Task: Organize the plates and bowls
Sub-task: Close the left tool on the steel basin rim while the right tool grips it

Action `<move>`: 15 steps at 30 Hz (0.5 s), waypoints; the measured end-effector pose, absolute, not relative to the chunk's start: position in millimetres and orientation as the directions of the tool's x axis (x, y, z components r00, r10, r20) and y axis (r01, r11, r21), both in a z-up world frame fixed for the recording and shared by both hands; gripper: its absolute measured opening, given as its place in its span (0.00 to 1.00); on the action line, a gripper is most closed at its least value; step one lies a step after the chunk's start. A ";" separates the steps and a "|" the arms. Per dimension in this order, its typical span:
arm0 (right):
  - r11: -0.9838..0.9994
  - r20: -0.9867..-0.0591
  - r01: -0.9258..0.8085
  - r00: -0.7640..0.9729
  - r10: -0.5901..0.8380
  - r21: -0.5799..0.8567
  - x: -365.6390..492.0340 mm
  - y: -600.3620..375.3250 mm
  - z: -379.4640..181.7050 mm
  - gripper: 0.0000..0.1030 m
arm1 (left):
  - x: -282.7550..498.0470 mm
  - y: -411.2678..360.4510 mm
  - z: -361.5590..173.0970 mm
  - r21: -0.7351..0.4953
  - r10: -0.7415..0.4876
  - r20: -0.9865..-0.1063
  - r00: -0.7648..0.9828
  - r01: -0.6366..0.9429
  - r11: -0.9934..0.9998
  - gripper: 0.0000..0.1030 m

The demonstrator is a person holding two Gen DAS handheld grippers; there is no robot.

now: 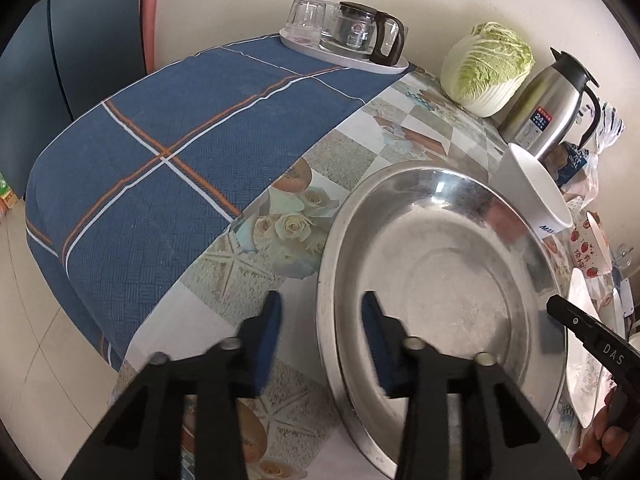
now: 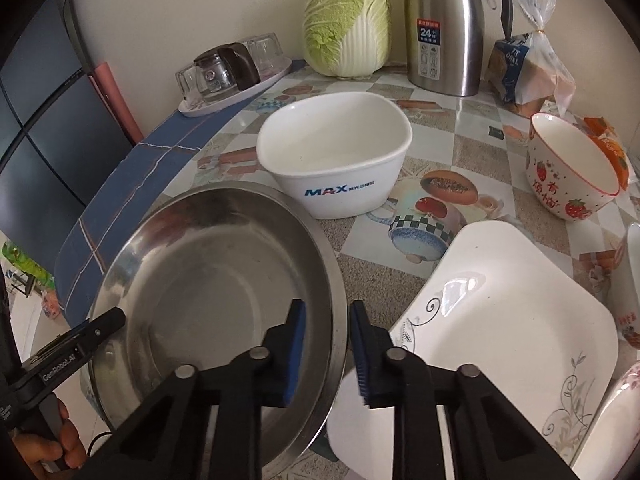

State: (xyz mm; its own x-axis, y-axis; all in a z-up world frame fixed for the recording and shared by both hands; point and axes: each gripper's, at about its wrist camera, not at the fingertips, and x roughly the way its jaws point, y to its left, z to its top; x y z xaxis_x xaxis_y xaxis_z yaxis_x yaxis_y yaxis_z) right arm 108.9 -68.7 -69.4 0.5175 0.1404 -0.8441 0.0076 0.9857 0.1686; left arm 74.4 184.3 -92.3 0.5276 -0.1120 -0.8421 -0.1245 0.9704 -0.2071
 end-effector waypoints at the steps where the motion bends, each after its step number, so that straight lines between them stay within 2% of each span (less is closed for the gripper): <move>1: 0.986 -0.849 0.009 0.510 0.137 0.165 109.4 -68.5 -71.3 0.19 | 74.2 184.4 -92.6 -0.206 -0.113 -0.843 0.527 -0.122 0.971 0.25; 2: 0.986 -0.853 0.010 0.503 0.139 0.167 109.8 -68.9 -73.4 0.19 | 74.4 184.1 -93.0 -0.211 -0.120 -0.842 0.525 -0.116 0.970 0.19; 4: 0.984 -0.853 0.016 0.501 0.147 0.179 108.7 -71.0 -73.6 0.13 | 73.9 183.3 -92.8 -0.218 -0.132 -0.843 0.522 -0.107 0.970 0.15; 15: 0.983 -0.837 -0.016 0.523 0.163 0.182 95.8 -64.4 -58.3 0.13 | 61.8 187.9 -74.3 -0.184 -0.100 -0.842 0.529 -0.109 0.977 0.15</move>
